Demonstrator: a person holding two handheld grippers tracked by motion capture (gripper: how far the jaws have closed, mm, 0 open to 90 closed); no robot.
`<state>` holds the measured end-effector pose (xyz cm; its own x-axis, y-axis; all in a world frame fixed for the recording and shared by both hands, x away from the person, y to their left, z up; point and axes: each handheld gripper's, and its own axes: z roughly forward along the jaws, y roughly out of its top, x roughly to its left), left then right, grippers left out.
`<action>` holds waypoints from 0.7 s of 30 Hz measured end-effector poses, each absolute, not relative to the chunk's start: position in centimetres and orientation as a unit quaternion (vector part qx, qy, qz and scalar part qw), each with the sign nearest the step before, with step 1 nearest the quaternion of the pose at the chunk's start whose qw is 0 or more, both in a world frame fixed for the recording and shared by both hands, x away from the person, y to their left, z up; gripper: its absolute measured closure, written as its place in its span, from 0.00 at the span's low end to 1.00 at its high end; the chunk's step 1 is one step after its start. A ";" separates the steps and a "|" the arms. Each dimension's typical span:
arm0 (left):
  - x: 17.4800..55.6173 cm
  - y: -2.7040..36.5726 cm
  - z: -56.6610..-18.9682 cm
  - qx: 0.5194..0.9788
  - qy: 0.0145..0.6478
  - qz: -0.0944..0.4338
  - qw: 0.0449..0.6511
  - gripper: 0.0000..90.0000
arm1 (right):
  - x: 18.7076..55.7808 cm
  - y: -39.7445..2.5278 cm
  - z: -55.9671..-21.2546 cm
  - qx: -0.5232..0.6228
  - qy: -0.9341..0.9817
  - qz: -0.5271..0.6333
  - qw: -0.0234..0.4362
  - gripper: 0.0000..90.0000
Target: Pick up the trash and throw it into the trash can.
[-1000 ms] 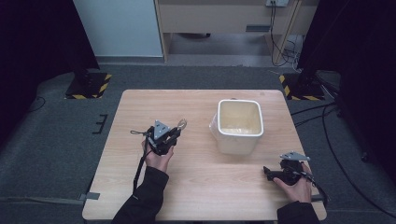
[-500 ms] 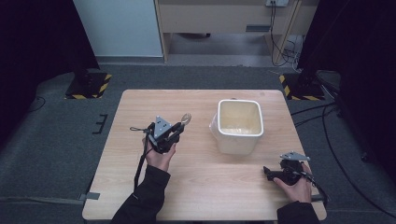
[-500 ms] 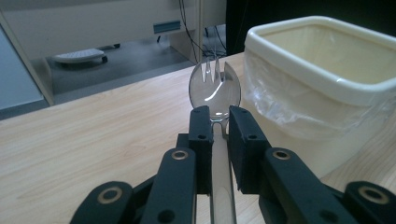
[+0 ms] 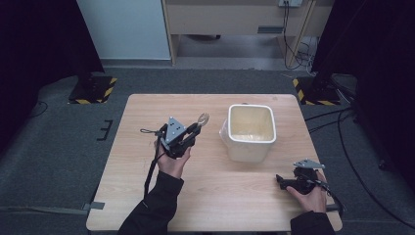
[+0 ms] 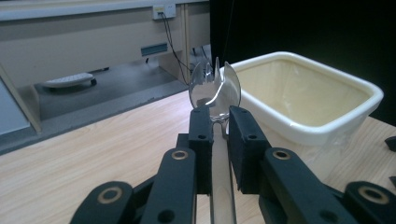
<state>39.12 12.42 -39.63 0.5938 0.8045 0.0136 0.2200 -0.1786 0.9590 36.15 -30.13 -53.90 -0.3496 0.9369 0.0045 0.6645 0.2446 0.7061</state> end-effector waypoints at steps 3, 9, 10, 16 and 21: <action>39.1 12.0 -39.2 0.718 0.352 0.276 0.533 0.88 | 36.1 -30.1 -53.9 0.528 0.759 0.315 0.215 0.00; 39.3 11.3 -38.7 0.717 0.348 0.274 0.538 0.88 | 36.2 -30.1 -53.9 0.528 0.759 0.315 0.216 0.00; 39.4 11.1 -38.6 0.718 0.346 0.275 0.539 0.88 | 36.2 -30.1 -53.9 0.528 0.759 0.315 0.216 0.00; 39.7 10.2 -38.3 0.717 0.339 0.273 0.544 0.88 | 36.2 -30.1 -53.9 0.528 0.758 0.315 0.216 0.00; 40.1 9.4 -38.2 0.720 0.333 0.272 0.545 0.88 | 36.2 -30.1 -53.9 0.528 0.759 0.315 0.216 0.00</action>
